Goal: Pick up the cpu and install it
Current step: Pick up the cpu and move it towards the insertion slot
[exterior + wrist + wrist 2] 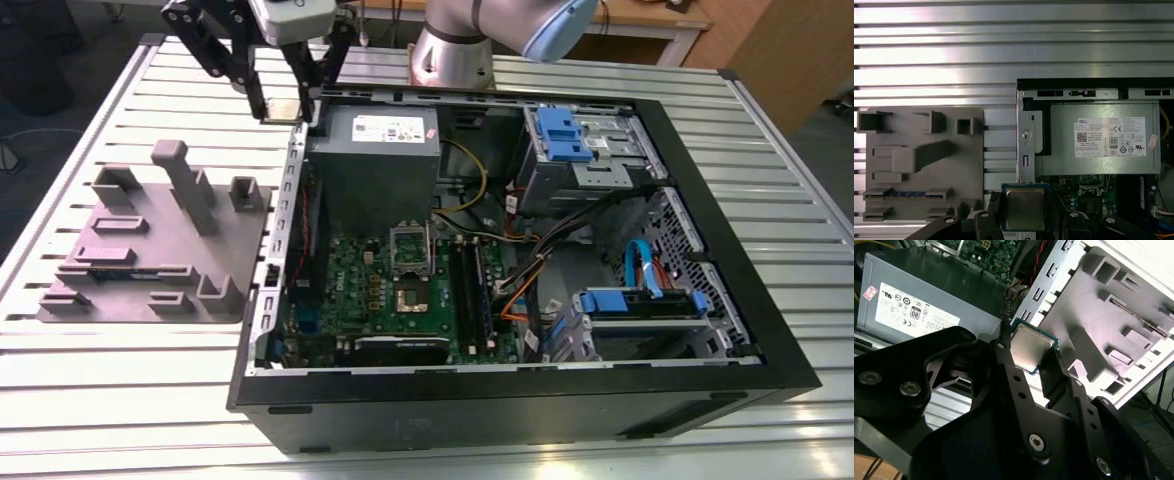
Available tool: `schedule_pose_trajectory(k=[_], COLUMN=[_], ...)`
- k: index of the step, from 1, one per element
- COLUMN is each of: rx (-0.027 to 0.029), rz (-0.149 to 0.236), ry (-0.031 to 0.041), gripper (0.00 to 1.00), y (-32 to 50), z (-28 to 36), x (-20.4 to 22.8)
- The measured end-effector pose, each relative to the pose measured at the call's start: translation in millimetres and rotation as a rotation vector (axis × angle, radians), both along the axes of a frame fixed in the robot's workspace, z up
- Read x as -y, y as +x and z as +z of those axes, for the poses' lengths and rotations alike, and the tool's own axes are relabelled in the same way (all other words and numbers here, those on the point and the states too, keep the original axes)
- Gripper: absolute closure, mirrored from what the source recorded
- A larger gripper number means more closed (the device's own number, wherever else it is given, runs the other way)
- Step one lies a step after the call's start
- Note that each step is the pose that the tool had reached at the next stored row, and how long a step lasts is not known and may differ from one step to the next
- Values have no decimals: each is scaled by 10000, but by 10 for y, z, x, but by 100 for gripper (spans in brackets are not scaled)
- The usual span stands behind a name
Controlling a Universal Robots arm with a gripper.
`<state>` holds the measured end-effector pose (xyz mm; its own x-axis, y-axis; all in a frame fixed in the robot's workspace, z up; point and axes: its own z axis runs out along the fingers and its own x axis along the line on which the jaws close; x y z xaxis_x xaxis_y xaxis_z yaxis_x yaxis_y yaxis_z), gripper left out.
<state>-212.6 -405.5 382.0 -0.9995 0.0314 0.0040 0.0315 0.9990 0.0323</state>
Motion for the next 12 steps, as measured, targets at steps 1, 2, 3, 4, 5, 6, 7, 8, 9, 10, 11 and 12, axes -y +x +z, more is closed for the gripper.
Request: schedule_pose_trajectory(k=[1,2,3,4,5,6,7,8,9,10,11,12], rx=[0,0,0,0,0,0,0,-1,0,0,0,0], rz=[0,1,0,1,1,1,0,1,0,0,0,0], ry=[0,0,0,0,0,0,0,0,0,0,0,0], gripper=[53,53,53,53,53,53,53,53,53,53,53,53], y=[4,8,11,15,19,23,27,30,34,38,41,45], z=[0,0,0,0,0,0,0,0,0,0,0,0], x=[0,0,0,0,0,0,0,0,0,0,0,0])
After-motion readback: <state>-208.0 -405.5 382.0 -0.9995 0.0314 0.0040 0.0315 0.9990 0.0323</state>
